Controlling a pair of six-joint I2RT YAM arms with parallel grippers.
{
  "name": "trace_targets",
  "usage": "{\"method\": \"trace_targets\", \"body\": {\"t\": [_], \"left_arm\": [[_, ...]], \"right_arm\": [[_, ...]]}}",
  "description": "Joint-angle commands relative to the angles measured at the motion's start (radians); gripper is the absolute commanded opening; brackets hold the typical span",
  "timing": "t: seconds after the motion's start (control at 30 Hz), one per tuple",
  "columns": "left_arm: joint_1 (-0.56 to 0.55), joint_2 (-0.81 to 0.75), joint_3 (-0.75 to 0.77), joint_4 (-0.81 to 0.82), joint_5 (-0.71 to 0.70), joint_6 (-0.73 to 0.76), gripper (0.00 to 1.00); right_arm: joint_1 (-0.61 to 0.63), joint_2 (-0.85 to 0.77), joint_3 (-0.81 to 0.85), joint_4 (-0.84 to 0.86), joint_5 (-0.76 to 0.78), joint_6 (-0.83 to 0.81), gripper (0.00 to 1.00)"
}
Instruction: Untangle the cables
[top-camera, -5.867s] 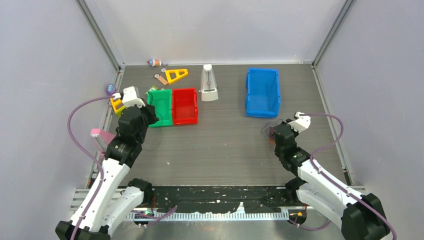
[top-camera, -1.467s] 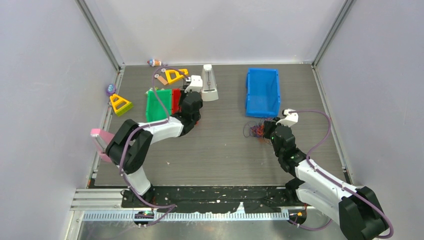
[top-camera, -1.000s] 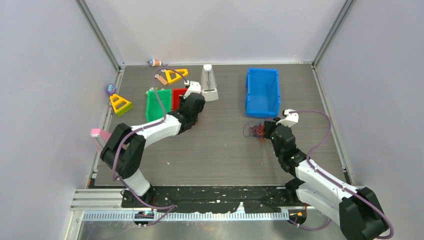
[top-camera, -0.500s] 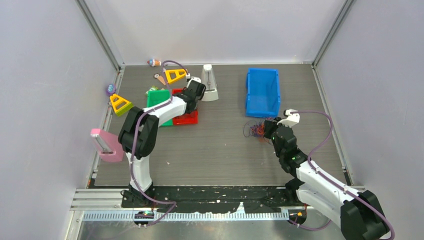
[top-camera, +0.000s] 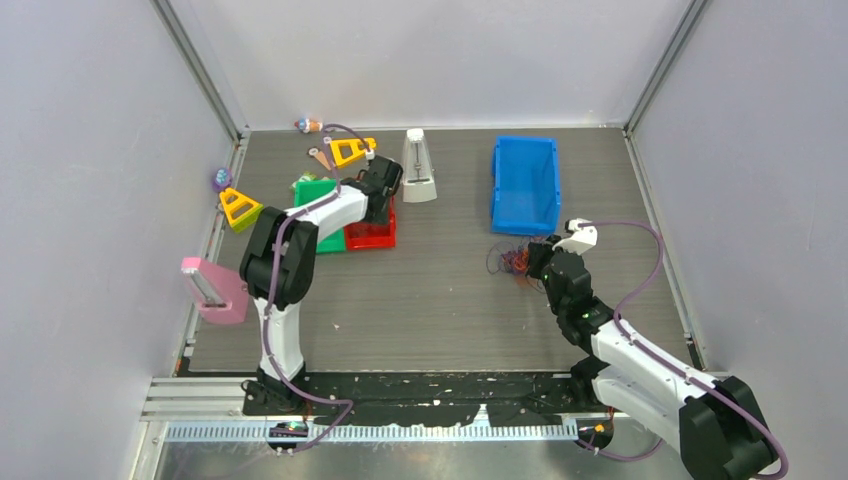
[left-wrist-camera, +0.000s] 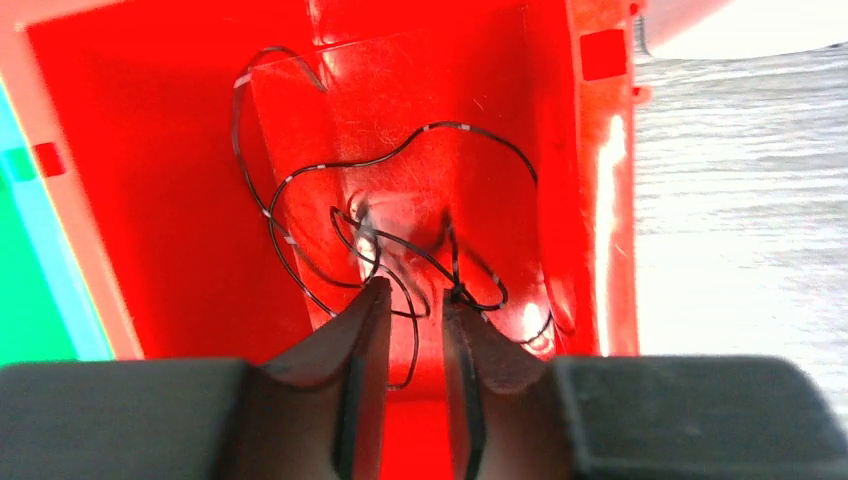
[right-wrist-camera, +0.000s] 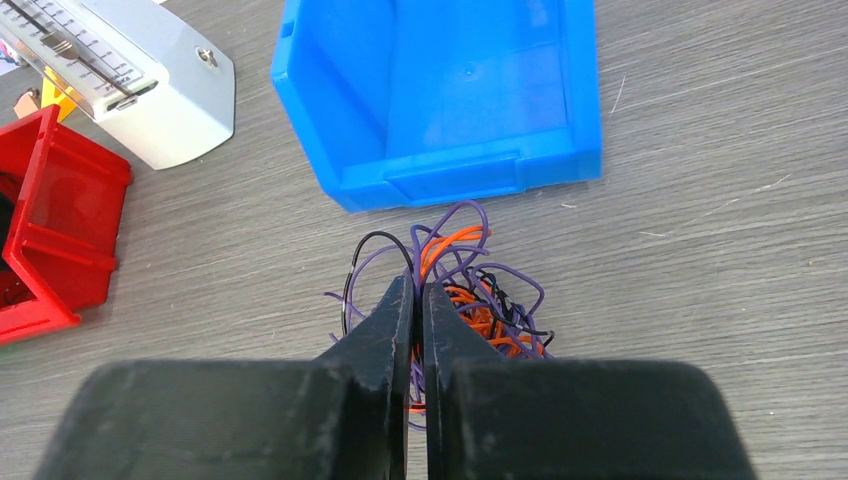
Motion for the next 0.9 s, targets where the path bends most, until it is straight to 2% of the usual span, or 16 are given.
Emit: {"method": "trace_targets", "body": {"t": [0.0,0.1,0.33,0.47,0.6,0.73,0.87], "left_arm": [[0.003,-0.125,-0.007,-0.009,0.025,0.024,0.3],[0.004,-0.16,-0.01,-0.029,0.03,0.027,0.35],[0.003,-0.243,-0.015,-0.066,0.063,0.033,0.39],[0.003,-0.313,-0.039,-0.071,0.108,0.036,0.42],[0.001,-0.435,-0.165,0.032,0.259,0.04,0.47],[-0.04,-0.558,-0.331,0.172,0.406,0.038,0.58],[-0.142,-0.643,-0.467,0.301,0.413,0.092,0.66]], "right_arm": [[-0.002,0.003,0.024,0.038,0.001,0.004,0.05],[-0.002,0.007,0.026,0.038,-0.002,0.003,0.05],[-0.002,0.012,0.028,0.041,-0.015,-0.002,0.05],[-0.001,0.031,0.032,0.068,-0.078,-0.029,0.06],[-0.001,0.098,0.041,0.164,-0.234,-0.056,0.05],[-0.001,0.167,0.037,0.324,-0.541,-0.061,0.05],[0.0,0.198,0.02,0.464,-0.695,-0.038,0.05]]}}
